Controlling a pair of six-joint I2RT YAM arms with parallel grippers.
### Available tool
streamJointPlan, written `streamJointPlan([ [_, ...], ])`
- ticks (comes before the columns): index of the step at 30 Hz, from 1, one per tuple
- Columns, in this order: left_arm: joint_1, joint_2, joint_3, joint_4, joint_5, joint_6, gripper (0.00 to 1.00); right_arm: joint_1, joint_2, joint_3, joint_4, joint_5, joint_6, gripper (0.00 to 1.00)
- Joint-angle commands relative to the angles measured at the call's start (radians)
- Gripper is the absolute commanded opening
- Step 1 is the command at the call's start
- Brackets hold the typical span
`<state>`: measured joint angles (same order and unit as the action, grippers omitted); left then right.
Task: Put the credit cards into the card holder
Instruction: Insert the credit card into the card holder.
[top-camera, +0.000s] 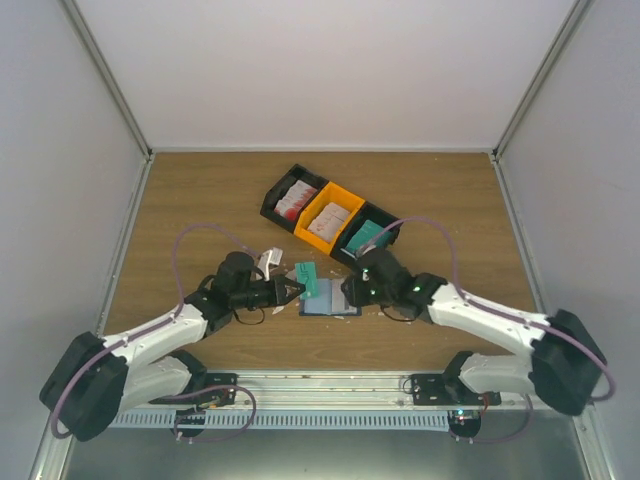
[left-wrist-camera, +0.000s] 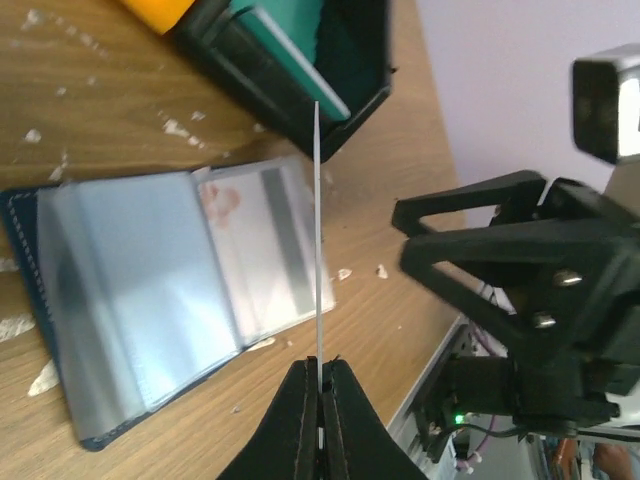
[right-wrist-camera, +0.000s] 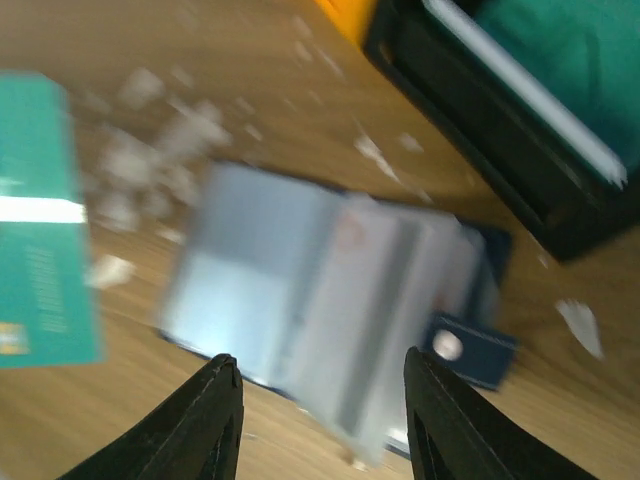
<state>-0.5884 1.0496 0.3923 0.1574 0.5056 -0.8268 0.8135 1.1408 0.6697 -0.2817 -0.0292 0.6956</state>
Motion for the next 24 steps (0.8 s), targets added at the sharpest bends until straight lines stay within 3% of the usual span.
streamJointPlan([
  [1, 0.001, 0.073, -0.003, 0.075, 0.003, 0.017, 0.0, 0.06, 0.157, 0.069, -0.22, 0.239, -0.017, 0.47],
  [10, 0.0, 0.228, -0.019, 0.22, 0.081, -0.018, 0.0, 0.072, 0.304, 0.101, -0.283, 0.287, 0.035, 0.49],
  [24, -0.003, 0.413, 0.022, 0.326, 0.125, -0.056, 0.0, 0.069, 0.277, 0.107, -0.206, 0.201, 0.054, 0.59],
])
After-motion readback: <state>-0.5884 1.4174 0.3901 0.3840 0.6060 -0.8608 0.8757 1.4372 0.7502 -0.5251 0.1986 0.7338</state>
